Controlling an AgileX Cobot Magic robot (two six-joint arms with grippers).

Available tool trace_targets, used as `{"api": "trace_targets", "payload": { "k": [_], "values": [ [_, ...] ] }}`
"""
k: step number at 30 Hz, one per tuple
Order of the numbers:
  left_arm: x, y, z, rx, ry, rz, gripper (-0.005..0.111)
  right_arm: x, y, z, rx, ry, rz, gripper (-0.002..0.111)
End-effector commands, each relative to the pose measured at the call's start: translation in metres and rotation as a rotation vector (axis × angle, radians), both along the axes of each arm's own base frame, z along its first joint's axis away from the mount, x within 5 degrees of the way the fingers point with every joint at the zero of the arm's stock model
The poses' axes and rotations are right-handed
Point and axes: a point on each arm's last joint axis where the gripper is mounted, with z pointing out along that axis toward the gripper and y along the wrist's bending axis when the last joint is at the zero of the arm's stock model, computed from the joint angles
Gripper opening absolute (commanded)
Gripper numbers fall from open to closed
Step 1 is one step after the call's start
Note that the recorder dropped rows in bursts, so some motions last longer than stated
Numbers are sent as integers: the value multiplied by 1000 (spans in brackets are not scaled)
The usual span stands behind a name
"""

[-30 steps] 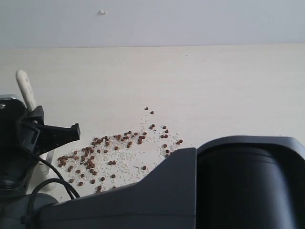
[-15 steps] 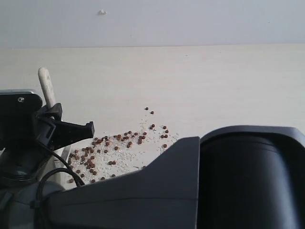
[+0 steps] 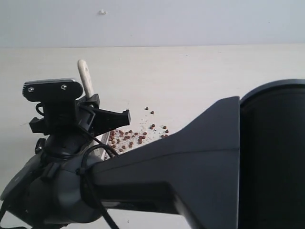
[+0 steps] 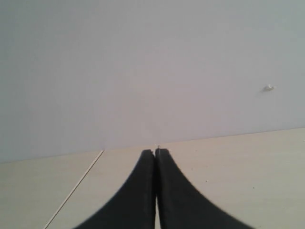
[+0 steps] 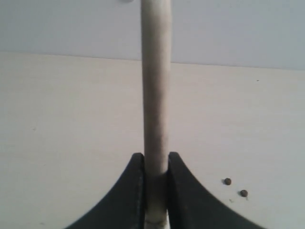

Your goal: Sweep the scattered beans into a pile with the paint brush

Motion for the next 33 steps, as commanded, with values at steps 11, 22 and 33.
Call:
{"api": "trace_targets", "payload": {
  "k": [11,22,33],
  "values": [
    [0,0,-1,-4,-3,1,0,14,-21,26,13,-24,-34,0],
    [0,0,-1,-4,-3,1,0,-3,-5,43,7,-123,93,0],
    [0,0,-1,-4,-3,1,0,24,14,45,78,-121,130,0]
  ]
}}
